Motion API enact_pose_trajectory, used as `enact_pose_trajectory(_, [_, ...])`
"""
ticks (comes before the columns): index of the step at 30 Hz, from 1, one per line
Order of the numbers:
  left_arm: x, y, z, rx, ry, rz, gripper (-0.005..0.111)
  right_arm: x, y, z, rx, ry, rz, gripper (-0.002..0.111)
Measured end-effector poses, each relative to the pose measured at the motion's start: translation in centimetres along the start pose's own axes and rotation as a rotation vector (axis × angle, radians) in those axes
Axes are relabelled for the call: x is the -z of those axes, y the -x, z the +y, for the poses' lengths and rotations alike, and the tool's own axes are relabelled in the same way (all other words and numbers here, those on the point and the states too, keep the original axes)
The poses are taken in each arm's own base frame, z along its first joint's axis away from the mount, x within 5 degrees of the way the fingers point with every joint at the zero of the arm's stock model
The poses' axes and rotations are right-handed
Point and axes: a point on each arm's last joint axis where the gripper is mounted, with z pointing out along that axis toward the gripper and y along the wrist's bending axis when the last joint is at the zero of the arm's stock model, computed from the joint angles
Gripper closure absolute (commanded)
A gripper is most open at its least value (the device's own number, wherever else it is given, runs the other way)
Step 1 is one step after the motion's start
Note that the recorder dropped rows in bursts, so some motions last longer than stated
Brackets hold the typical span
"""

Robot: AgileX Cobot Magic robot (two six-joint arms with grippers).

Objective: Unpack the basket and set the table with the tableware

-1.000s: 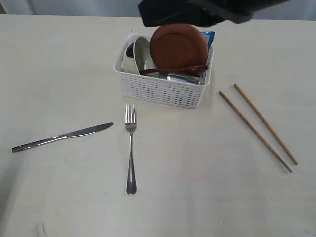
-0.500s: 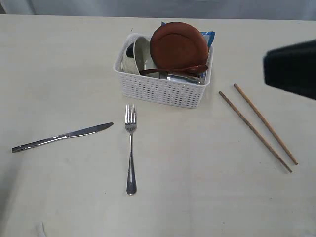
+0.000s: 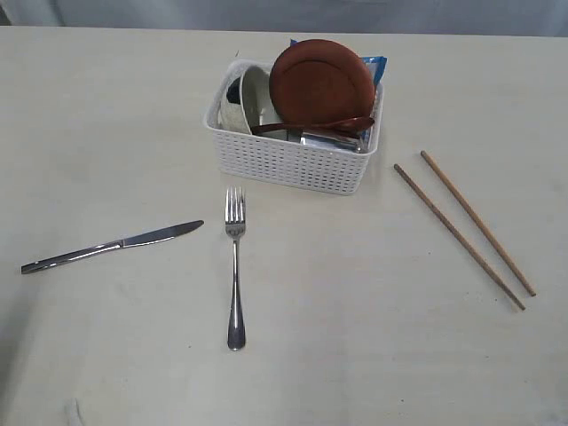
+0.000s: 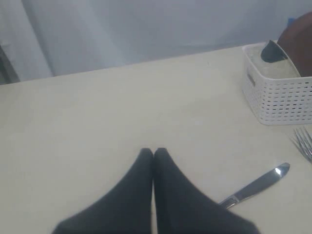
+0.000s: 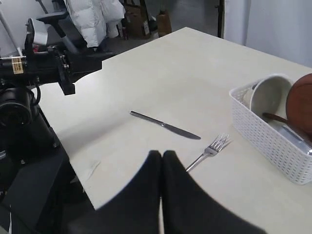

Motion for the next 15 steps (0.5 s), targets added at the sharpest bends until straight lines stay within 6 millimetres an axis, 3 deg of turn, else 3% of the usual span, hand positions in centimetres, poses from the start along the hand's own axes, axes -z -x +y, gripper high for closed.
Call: enact_pose_trajectory(15, [0.0, 0.0, 0.0, 0.0, 0.0, 0.0, 0.107, 2.7, -3.1, -0.3, 0.036, -0.091, -0.127, 0.109])
